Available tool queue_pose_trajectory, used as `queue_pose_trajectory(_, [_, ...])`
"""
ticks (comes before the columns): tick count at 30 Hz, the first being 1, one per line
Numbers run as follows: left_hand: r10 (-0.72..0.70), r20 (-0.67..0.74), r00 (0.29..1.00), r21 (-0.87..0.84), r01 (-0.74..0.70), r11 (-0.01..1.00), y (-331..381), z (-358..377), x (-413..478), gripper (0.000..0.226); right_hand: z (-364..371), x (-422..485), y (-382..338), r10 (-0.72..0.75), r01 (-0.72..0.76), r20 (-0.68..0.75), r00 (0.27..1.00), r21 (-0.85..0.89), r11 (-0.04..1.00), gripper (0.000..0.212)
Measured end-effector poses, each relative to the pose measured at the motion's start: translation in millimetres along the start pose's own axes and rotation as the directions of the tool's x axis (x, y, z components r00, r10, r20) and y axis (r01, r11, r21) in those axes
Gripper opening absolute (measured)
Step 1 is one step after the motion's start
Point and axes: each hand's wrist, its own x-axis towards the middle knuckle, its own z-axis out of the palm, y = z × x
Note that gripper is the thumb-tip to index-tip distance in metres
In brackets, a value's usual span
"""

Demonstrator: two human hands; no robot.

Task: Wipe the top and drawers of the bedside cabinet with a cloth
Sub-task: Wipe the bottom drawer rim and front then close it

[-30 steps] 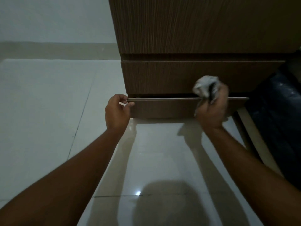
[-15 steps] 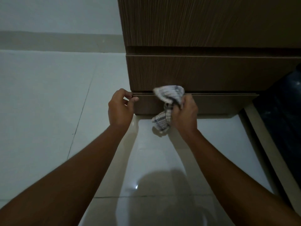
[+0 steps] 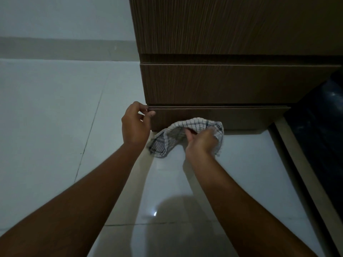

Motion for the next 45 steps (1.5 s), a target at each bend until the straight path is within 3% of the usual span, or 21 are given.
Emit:
queue_pose_trajectory(2, [0.001,0.005,1.000,-0.008,-0.001,1.000,0.1,0.2,0.7,0.013,-0.1,-5.3,18.5,-0.210,0.219,0.064,0.976,-0.346,0.912,0.031])
queue_pose_trajectory(4, [0.007,0.006,1.000,-0.011,-0.007,1.000,-2.1,-0.3,2.4,0.014,-3.2,-9.3,45.5,-0.375,0.439,0.238,0.896,-0.605,0.665,0.028])
queue_pose_trajectory(5, [0.017,0.004,1.000,-0.013,-0.017,1.000,-3.2,-1.4,3.4,0.014,-8.6,-7.3,60.2,-0.395,0.566,0.411,0.822,-0.673,0.477,0.037])
queue_pose_trajectory(7, [0.047,0.005,0.999,-0.028,-0.047,0.998,-5.6,-3.8,6.1,0.013,-20.3,7.1,87.5,-0.306,0.770,0.723,0.619,-0.635,0.058,0.072])
queue_pose_trajectory(9, [0.070,0.010,0.997,-0.045,-0.070,0.997,-9.5,-6.6,8.8,0.011,-31.8,29.6,103.4,-0.186,0.745,0.873,0.450,-0.482,-0.460,0.097])
queue_pose_trajectory(10, [0.081,0.014,0.997,-0.046,-0.080,0.996,-11.9,-7.9,10.6,0.010,-34.6,39.6,106.6,-0.107,0.710,0.900,0.423,-0.402,-0.578,0.101])
queue_pose_trajectory(12, [0.085,0.039,0.996,-0.062,-0.083,0.995,-16.8,-10.0,13.9,0.007,-34.7,52.1,106.0,0.000,0.704,0.899,0.437,-0.343,-0.622,0.108])
queue_pose_trajectory(16, [0.120,0.050,0.992,-0.067,-0.116,0.991,-19.8,-11.4,14.0,0.005,-30.6,69.1,96.6,0.074,0.688,0.897,0.436,-0.279,-0.670,0.106])
queue_pose_trajectory(19, [0.081,0.021,0.996,-0.091,-0.079,0.993,-21.8,-7.4,10.8,0.007,-29.9,75.6,85.4,0.067,0.682,0.910,0.409,-0.256,-0.685,0.113])
queue_pose_trajectory(22, [0.036,-0.012,0.999,-0.135,-0.038,0.990,-22.3,-2.6,7.7,0.007,-30.4,84.2,68.2,0.172,0.710,0.895,0.411,-0.196,-0.676,0.103])
queue_pose_trajectory(25, [0.083,-0.098,0.992,-0.109,-0.093,0.990,-18.4,2.5,4.3,0.009,-30.8,92.5,53.6,0.181,0.693,0.893,0.412,-0.178,-0.698,0.106])
queue_pose_trajectory(30, [0.128,-0.119,0.985,0.012,-0.128,0.992,-21.1,24.0,-15.1,0.035,-35.1,103.1,38.9,0.129,0.702,0.885,0.447,-0.258,-0.664,0.109])
queue_pose_trajectory(35, [0.143,-0.044,0.989,-0.038,-0.144,0.989,-26.3,41.6,-28.1,0.053,-42.6,114.0,26.1,-0.057,0.697,0.937,0.344,-0.295,-0.653,0.114])
queue_pose_trajectory(39, [0.001,-0.096,0.995,-0.039,-0.005,0.999,-17.9,48.0,-27.9,0.063,-46.6,123.5,8.8,-0.111,0.653,0.944,0.311,-0.297,-0.696,0.119])
queue_pose_trajectory(42, [-0.128,-0.112,0.985,-0.107,0.116,0.988,-14.5,53.3,-24.6,0.064,-52.0,129.6,-1.7,-0.151,0.587,0.921,0.358,-0.348,-0.731,0.135])
queue_pose_trajectory(45, [-0.159,-0.154,0.975,-0.114,0.142,0.983,-10.4,59.5,-26.3,0.063,-56.7,139.6,-14.5,-0.220,0.582,0.918,0.329,-0.381,-0.718,0.128])
